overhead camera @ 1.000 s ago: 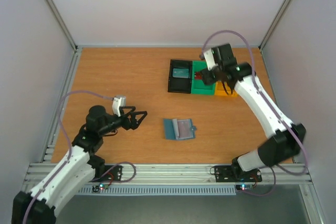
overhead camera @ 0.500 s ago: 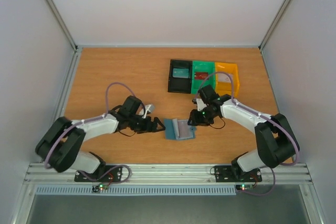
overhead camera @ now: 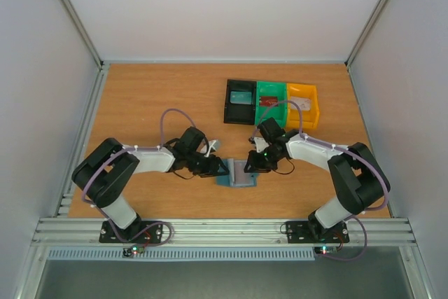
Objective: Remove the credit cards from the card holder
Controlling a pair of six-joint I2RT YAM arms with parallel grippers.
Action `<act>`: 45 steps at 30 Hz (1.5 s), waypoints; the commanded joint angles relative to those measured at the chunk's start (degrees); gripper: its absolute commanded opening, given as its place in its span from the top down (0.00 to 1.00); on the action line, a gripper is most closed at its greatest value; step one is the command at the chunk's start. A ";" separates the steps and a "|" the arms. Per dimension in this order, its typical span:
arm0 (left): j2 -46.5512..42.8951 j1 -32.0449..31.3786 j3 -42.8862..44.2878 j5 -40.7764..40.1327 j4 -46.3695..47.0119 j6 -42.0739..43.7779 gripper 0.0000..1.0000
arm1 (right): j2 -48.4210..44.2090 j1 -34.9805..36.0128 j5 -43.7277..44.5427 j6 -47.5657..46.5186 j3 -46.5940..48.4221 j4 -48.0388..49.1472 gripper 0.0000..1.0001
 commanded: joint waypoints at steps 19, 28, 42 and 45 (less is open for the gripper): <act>-14.69 -0.81 -10.24 4.00 22.25 1.15 1.00 | -14.15 -10.18 -11.77 -5.19 -4.58 1.86 0.49; -32.88 -0.74 -16.35 9.87 29.70 7.04 1.00 | -32.15 -13.50 -21.61 -7.42 -7.26 7.83 0.24; -43.42 5.09 -7.41 20.24 31.92 22.94 1.00 | -45.84 -13.28 -33.60 -12.71 1.77 10.75 0.22; -44.07 4.77 -6.47 18.86 30.68 20.91 1.00 | -46.67 -12.13 -30.99 -13.78 2.88 9.05 0.22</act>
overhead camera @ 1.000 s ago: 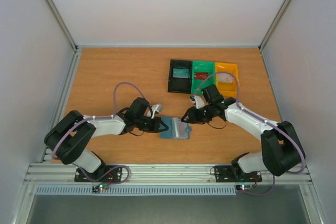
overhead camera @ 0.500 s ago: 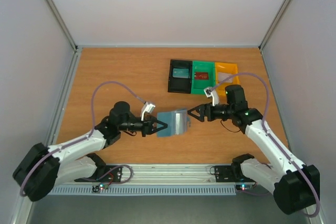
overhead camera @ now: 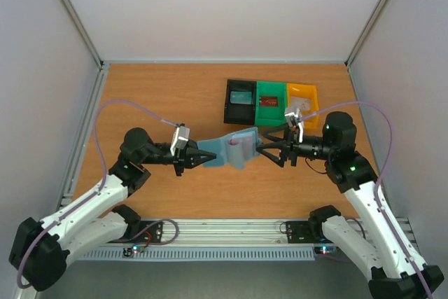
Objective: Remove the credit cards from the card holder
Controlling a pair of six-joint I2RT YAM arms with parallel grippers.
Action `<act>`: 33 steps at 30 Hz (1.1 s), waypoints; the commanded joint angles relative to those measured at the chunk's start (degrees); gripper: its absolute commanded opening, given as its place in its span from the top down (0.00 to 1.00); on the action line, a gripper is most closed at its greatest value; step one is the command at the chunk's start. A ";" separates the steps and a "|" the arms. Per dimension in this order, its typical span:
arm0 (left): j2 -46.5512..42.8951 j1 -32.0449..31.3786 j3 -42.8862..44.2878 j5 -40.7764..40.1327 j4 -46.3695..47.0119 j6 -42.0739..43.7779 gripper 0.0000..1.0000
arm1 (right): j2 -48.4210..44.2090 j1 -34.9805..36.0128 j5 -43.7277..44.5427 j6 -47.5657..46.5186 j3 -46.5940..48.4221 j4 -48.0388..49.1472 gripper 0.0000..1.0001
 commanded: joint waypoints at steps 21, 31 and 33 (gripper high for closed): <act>-1.18 -2.22 4.30 -1.76 2.54 1.21 1.00 | -4.55 2.92 -1.13 -11.44 7.98 -12.51 0.22; -0.36 -2.51 5.52 -4.55 -0.63 -0.18 1.00 | -5.04 16.43 17.87 -9.35 3.47 -5.31 0.02; -0.34 -2.62 5.84 -5.75 -1.75 -0.35 1.00 | -4.44 20.71 22.65 -10.19 3.76 -5.13 0.02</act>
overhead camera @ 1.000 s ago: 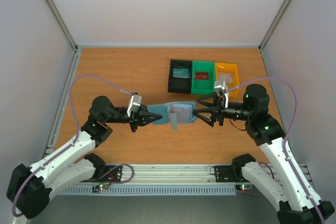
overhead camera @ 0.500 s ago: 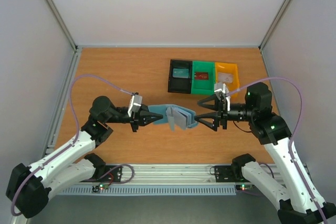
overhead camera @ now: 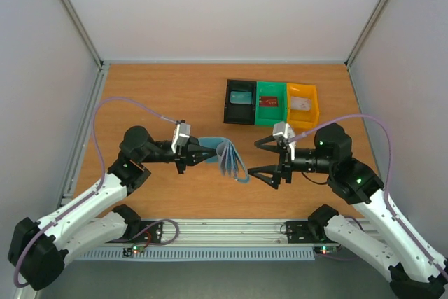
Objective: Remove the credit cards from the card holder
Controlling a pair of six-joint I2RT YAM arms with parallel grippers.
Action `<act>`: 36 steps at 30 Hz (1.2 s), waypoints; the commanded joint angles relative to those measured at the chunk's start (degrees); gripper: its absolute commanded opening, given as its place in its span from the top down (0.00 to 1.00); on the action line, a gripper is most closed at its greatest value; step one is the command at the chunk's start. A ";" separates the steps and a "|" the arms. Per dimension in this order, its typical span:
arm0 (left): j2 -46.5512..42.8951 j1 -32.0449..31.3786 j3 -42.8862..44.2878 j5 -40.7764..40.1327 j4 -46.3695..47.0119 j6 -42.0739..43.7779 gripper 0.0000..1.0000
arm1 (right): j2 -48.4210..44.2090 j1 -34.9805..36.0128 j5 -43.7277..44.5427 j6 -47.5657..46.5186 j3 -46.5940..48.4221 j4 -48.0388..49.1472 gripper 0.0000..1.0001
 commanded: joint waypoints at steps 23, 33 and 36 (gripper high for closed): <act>0.13 -0.75 4.91 -18.12 -13.02 -8.42 1.00 | 4.67 21.54 41.40 3.08 2.99 2.80 0.40; -0.36 -1.13 3.83 -13.65 -9.86 -7.69 1.00 | 2.61 21.19 39.91 -1.67 4.04 -2.63 0.51; -0.45 -1.36 3.80 -12.71 -9.65 -7.21 1.00 | 3.95 20.56 40.20 -1.77 4.97 -2.46 0.54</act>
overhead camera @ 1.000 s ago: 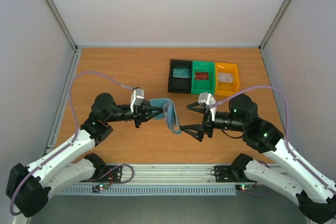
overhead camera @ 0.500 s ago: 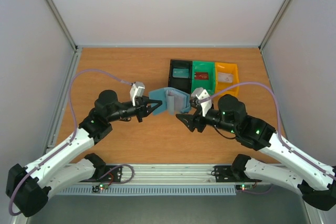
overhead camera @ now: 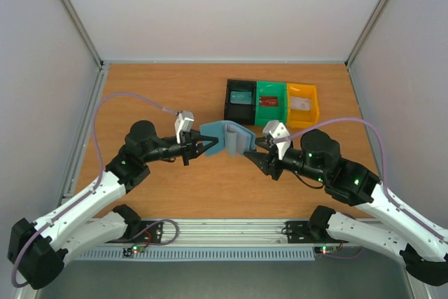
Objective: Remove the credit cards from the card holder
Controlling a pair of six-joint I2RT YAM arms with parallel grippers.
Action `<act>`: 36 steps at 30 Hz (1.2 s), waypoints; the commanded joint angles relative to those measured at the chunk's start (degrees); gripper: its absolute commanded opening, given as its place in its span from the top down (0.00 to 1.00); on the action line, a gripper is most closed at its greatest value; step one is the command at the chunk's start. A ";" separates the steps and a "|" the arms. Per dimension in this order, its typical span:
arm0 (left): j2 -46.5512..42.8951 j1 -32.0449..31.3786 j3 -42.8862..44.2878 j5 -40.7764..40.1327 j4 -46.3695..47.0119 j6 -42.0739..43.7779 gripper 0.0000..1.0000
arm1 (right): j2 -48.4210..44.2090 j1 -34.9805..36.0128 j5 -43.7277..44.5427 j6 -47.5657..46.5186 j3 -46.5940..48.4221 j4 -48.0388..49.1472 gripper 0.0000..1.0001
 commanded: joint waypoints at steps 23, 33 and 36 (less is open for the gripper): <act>-0.48 -1.06 -0.69 5.03 7.08 1.76 1.00 | 2.05 -9.18 -8.52 -5.81 5.22 -7.37 0.56; -0.67 -1.15 -1.01 5.73 7.50 2.33 1.00 | 2.91 -14.98 -14.51 -5.46 5.15 -6.28 0.56; -0.62 -1.12 -0.96 5.86 7.54 2.37 1.00 | 4.12 -14.99 -15.01 -5.54 5.26 -6.83 0.56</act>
